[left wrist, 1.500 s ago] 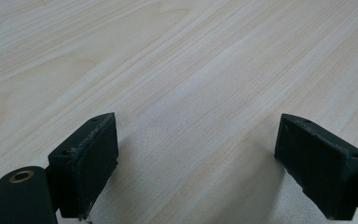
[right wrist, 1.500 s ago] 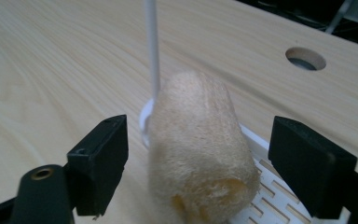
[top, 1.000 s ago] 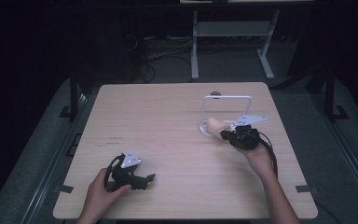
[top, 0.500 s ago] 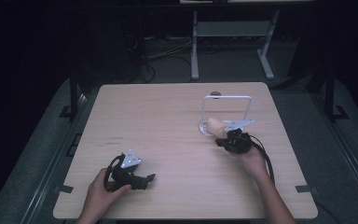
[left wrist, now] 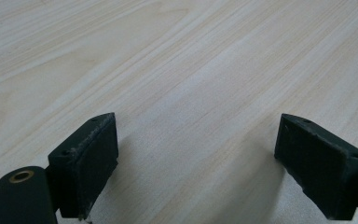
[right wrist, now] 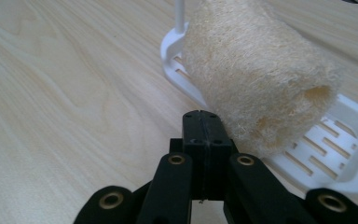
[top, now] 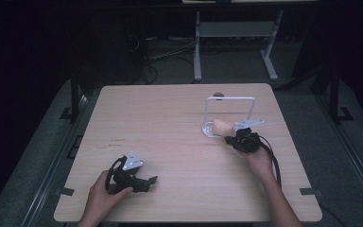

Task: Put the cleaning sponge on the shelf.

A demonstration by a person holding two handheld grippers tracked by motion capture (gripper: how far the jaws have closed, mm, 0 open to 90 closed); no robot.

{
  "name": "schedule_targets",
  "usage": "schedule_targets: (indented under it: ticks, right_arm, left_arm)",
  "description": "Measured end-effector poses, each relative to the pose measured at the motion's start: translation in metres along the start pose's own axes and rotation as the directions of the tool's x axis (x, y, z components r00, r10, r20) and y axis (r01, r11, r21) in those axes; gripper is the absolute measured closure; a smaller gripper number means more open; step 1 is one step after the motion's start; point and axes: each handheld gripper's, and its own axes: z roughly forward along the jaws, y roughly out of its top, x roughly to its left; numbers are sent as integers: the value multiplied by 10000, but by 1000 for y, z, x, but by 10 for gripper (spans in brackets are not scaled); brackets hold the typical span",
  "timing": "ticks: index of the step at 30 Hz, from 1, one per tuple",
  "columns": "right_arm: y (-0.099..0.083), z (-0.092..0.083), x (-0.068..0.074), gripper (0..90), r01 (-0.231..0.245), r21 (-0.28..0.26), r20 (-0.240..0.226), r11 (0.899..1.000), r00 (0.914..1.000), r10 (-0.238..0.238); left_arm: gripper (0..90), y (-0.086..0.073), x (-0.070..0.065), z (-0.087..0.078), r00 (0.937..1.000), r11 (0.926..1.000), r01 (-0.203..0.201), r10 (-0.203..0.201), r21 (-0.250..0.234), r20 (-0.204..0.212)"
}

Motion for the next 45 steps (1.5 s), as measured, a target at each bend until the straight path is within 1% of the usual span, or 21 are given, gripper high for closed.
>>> schedule_targets:
  ticks: [4, 8, 13, 16, 17, 19, 22, 24, 25, 26, 27, 29, 32, 35, 39, 40, 41, 42, 43, 44, 45]
  right_arm:
    - [-2, -2, -7, 900, -50, -112, 280, 9999, 9996, 53]
    - [-5, -5, -14, 899, -227, -186, 517, 9996, 9984, 236]
    - [-8, -6, -20, 899, -471, -229, 680, 9986, 9965, 486]
    - [-9, -6, -22, 900, -471, -229, 769, 9986, 9958, 487]
    - [-9, -8, -23, 900, -544, -353, 873, 9979, 9945, 573]
    - [-10, -9, -25, 900, -613, -432, 923, 9972, 9936, 651]
    - [-12, -11, -27, 900, -722, -455, 821, 9963, 9937, 758]
    - [-13, -13, -27, 899, -698, -422, 872, 9967, 9935, 732]
    - [-14, -14, -26, 898, -608, -418, 887, 9973, 9940, 643]
    - [-14, -14, -26, 889, -643, -443, 879, 9970, 9938, 680]
    - [-14, -15, -25, 864, -652, -477, 871, 9967, 9938, 691]
    - [-14, -16, -23, 850, -561, -449, 912, 9974, 9940, 600]
    - [-15, -18, -19, 782, -558, -325, 938, 9979, 9939, 587]
    - [-15, -21, -14, 681, -647, -247, 973, 9976, 9930, 668]
    - [-17, -25, -9, 557, -568, -160, 1145, 9983, 9917, 582]
    - [-18, -26, -8, 532, -596, -195, 1199, 9980, 9909, 615]
    - [-18, -26, -8, 532, -596, -195, 1199, 9980, 9909, 615]
    - [-19, -30, -7, 458, -696, -193, 1156, 9974, 9907, 714]
    - [-20, -30, -7, 411, -753, -176, 1115, 9970, 9908, 768]
    - [-20, -30, -7, 411, -753, -176, 1115, 9970, 9908, 768]
    - [-22, -34, -6, 347, -884, -164, 1103, 9959, 9898, 897]
  left_arm:
    - [128, 0, 0, 0, 10000, 10000, 6, -6, -3, -2]
    - [128, 0, 0, 0, 10000, 10000, 12, -12, -11, 0]
    - [128, 0, 0, 0, 10000, 10000, 19, -19, -16, -2]
    - [128, 0, 0, 0, 10000, 10000, 19, -19, -13, 2]
    - [128, 0, 0, 0, 10000, 10000, 20, -20, -14, 2]
    - [128, 0, 0, 0, 10000, 10000, 25, -25, -14, 3]
    - [128, 0, 0, 0, 10000, 10000, 24, -24, -15, 1]
    - [128, 0, 0, 0, 10000, 10000, 23, -23, -16, 1]
    - [128, 0, 0, 0, 10000, 10000, 25, -25, -16, 0]
    - [128, 0, 0, 0, 10000, 10000, 22, -22, -16, 1]
    - [128, 0, 0, 0, 10000, 10000, 23, -23, -18, 1]
    - [128, 0, 0, 0, 10000, 10000, 22, -22, -16, 1]
    - [128, 0, 0, 0, 10000, 10000, 24, -24, -14, 4]
    - [128, 0, 0, 0, 10000, 10000, -6, 6, 3, 12]
    - [128, 0, 0, 0, 10000, 10000, -47, 47, 26, 25]
    - [128, 0, 0, 0, 10000, 10000, -47, 47, 28, 25]
    - [128, 0, 0, 0, 10000, 10000, -47, 47, 28, 25]
    - [128, 0, 0, 0, 10000, 10000, -48, 48, 28, 25]
    - [128, 0, 0, 0, 10000, 10000, -48, 48, 28, 25]
    - [128, 0, 0, 0, 10000, 10000, -50, 50, 29, 25]
    - [128, 0, 0, 0, 10000, 10000, -48, 48, 30, 25]
